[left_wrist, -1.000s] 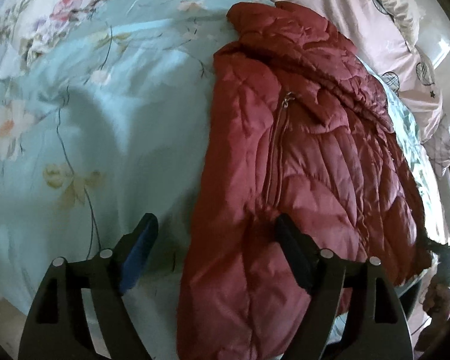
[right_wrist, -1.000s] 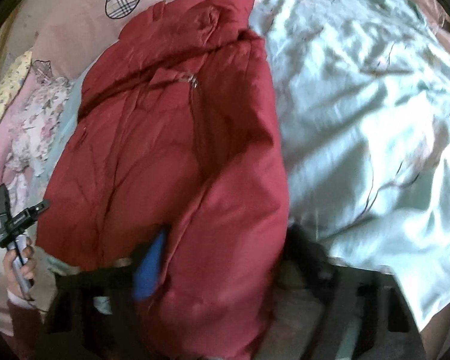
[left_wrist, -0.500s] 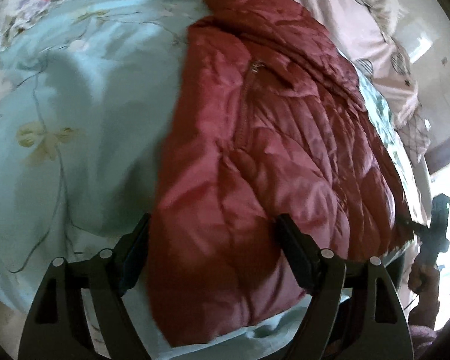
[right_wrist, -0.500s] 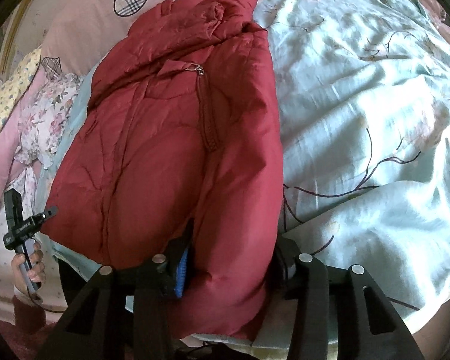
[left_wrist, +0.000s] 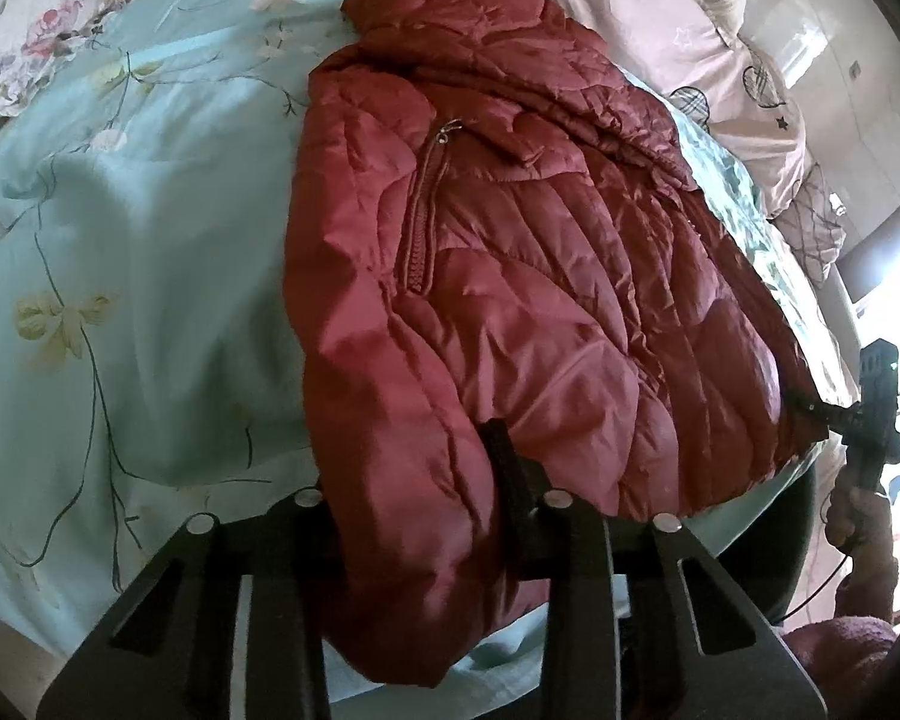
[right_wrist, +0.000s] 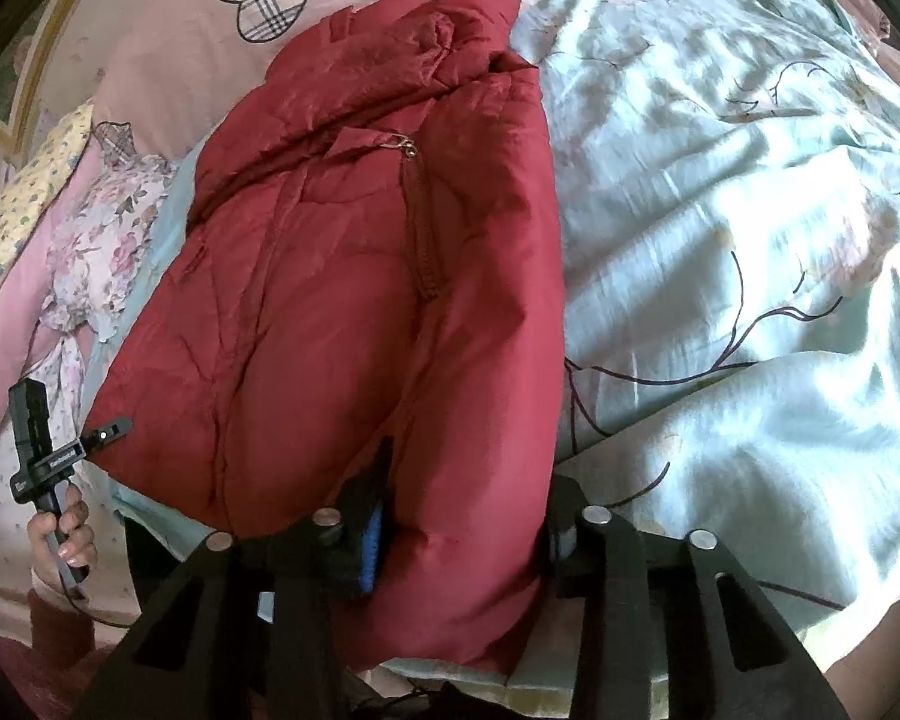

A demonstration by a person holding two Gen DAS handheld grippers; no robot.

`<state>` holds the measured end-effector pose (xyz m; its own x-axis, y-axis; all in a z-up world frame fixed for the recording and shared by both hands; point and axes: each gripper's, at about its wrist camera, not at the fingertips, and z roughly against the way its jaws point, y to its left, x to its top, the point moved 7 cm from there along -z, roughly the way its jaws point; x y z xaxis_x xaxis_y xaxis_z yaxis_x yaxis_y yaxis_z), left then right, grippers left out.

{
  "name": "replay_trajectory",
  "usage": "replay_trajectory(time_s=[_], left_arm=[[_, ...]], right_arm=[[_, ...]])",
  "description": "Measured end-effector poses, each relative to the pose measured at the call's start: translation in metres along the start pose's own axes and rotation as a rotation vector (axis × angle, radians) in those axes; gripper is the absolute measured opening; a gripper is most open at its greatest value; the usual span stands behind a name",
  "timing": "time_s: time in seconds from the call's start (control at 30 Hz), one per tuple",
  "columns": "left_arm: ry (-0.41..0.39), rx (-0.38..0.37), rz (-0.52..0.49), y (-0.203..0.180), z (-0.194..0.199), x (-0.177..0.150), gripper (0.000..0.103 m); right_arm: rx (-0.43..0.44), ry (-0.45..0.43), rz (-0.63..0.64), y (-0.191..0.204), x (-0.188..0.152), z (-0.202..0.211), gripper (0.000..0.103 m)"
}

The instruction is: Fold large clothes

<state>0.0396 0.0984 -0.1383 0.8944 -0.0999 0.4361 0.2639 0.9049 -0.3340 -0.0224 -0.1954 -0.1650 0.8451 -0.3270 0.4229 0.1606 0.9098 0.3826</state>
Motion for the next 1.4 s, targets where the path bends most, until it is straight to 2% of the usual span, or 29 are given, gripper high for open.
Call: replay_trajectory(time_s=[0.17, 0.3, 0.4, 0.57, 0.8, 0.9, 1.07, 1.27, 1.4], left_arm=[[0.005, 0.003, -0.019, -0.003, 0.0, 0.0, 0.028], [0.022, -0.009, -0.002, -0.001, -0.004, -0.001, 0.029], [0.013, -0.006, -0.015, -0.003, -0.002, -0.002, 0.029], [-0.012, -0.005, -0.045, -0.01, 0.004, -0.003, 0.022], [-0.058, -0.048, -0.037, -0.013, 0.02, 0.006, 0.018], [-0.112, -0.081, -0.023, -0.016, 0.033, 0.019, 0.017], [-0.216, -0.117, -0.01, -0.023, 0.053, 0.053, 0.016], [-0.319, -0.14, 0.029, -0.025, 0.069, 0.099, 0.016], [-0.358, -0.124, 0.034, -0.028, 0.072, 0.127, 0.016]], right_arm=[[0.018, -0.002, 0.004, 0.0, -0.003, 0.003, 0.033], [0.043, 0.007, -0.011, -0.001, -0.004, 0.0, 0.046], [0.029, 0.001, 0.014, 0.001, -0.006, 0.0, 0.046], [0.047, -0.017, 0.015, 0.002, -0.006, 0.006, 0.033], [0.135, -0.104, 0.011, 0.007, -0.001, 0.023, 0.025], [0.205, -0.168, -0.004, 0.012, 0.011, 0.035, 0.024], [0.258, -0.273, -0.008, 0.02, 0.044, 0.051, 0.023], [0.274, -0.357, 0.004, 0.03, 0.087, 0.062, 0.023], [0.271, -0.402, 0.019, 0.034, 0.116, 0.067, 0.023]])
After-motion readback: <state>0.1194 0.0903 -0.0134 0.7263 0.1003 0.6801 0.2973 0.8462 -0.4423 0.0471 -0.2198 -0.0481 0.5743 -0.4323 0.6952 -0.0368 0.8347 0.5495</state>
